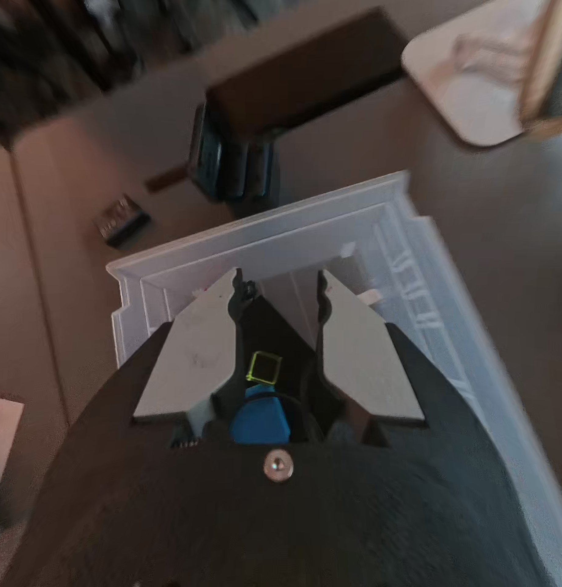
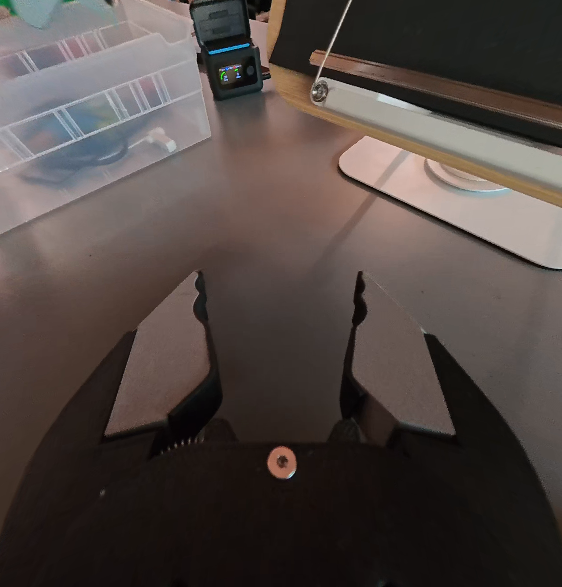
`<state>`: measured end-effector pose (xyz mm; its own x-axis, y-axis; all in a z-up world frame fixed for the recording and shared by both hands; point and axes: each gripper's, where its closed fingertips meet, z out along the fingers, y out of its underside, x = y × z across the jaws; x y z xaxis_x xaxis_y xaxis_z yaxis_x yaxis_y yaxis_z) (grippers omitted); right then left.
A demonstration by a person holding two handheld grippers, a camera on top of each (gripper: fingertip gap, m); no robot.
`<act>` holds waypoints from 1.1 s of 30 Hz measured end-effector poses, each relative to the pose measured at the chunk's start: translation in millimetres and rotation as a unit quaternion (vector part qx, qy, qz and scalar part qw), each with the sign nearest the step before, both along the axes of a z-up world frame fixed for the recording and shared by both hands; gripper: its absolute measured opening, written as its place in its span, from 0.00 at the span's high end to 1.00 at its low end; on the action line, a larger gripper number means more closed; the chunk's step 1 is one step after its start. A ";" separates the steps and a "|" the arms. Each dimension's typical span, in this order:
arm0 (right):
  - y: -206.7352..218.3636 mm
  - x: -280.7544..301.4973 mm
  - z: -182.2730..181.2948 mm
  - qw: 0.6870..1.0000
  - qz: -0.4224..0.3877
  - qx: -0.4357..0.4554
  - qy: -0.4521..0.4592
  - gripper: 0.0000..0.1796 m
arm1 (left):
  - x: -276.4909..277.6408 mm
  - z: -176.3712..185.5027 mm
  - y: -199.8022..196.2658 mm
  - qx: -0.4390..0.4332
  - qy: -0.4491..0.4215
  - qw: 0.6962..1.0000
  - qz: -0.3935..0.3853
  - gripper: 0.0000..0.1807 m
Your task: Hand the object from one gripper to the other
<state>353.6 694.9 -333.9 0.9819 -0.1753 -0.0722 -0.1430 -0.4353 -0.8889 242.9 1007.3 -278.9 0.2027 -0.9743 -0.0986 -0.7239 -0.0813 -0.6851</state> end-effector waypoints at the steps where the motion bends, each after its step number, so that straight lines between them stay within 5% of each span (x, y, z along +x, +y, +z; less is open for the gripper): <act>1: 0.9 -1.3 -0.8 1.000 0.004 -0.002 0.000 0.49 | 1.3 -12.8 10.9 -0.010 0.023 1.000 0.007 0.77; 9: 4.5 -10.9 1.5 1.000 0.023 0.008 0.016 0.50 | -3.6 -66.0 51.9 -0.015 0.192 0.981 -0.001 0.87; 17: 6.2 -17.3 2.4 0.999 0.033 0.010 0.014 0.50 | -18.5 -83.0 63.4 0.047 0.287 0.957 -0.014 0.82; 33: 7.0 -25.8 6.6 0.998 0.050 0.026 0.033 0.49 | -21.8 -95.9 70.8 0.047 0.318 0.947 0.016 0.85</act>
